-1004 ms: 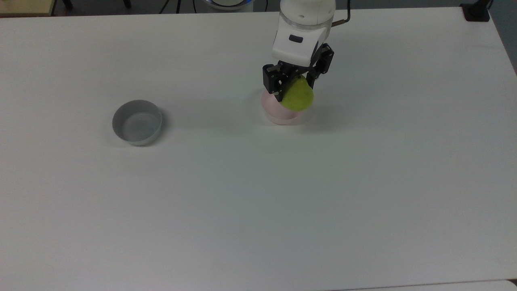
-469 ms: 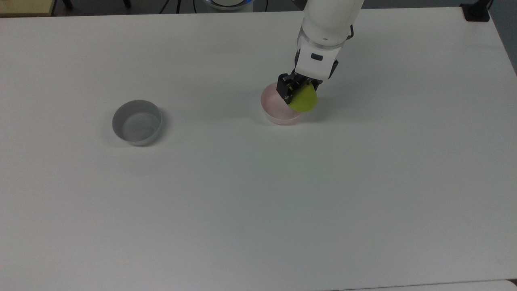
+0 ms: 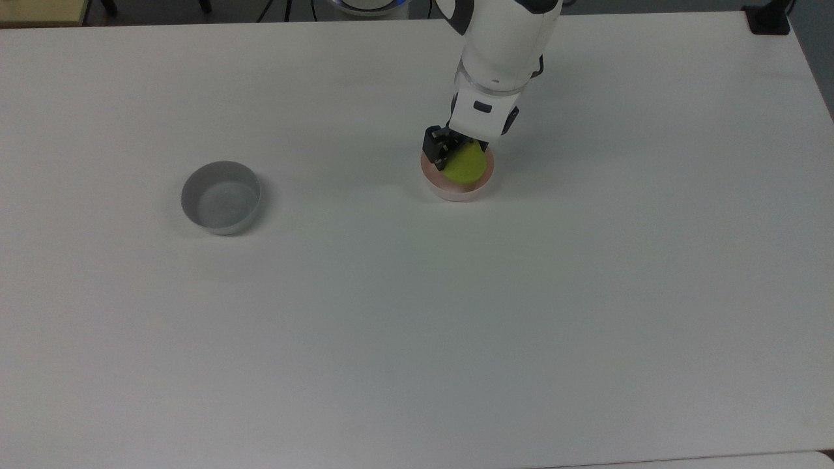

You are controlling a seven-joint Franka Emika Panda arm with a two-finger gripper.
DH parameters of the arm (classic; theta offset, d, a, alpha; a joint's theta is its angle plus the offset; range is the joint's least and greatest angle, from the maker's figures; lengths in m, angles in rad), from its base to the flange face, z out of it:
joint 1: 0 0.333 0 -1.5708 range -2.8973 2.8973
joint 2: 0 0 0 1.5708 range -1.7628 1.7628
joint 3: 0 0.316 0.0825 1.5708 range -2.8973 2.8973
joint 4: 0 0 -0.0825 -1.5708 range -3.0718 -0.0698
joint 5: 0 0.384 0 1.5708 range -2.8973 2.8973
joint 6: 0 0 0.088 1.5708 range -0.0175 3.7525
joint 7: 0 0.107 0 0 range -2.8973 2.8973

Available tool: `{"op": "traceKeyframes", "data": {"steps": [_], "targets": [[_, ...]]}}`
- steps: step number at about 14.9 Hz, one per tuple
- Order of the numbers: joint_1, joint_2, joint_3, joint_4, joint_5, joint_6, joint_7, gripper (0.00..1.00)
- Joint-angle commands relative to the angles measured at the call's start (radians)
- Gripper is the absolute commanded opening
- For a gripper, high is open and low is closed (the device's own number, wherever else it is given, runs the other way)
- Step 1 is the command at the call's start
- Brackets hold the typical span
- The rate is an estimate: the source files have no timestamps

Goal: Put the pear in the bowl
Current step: 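Open the gripper to release the pear and raise the gripper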

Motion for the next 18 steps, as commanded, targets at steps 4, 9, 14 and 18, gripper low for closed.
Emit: {"op": "traceKeyframes", "data": {"steps": [4,9,14,18], "targets": [[-0.013,-0.026,0.014,-0.066,-0.031,0.071,0.019,0.9],[-0.016,-0.033,0.014,-0.06,-0.028,0.062,0.022,1.0],[-0.036,-0.085,0.011,0.067,-0.017,-0.076,0.133,1.0],[-0.082,-0.098,0.006,0.191,-0.006,-0.203,0.189,1.0]]}}
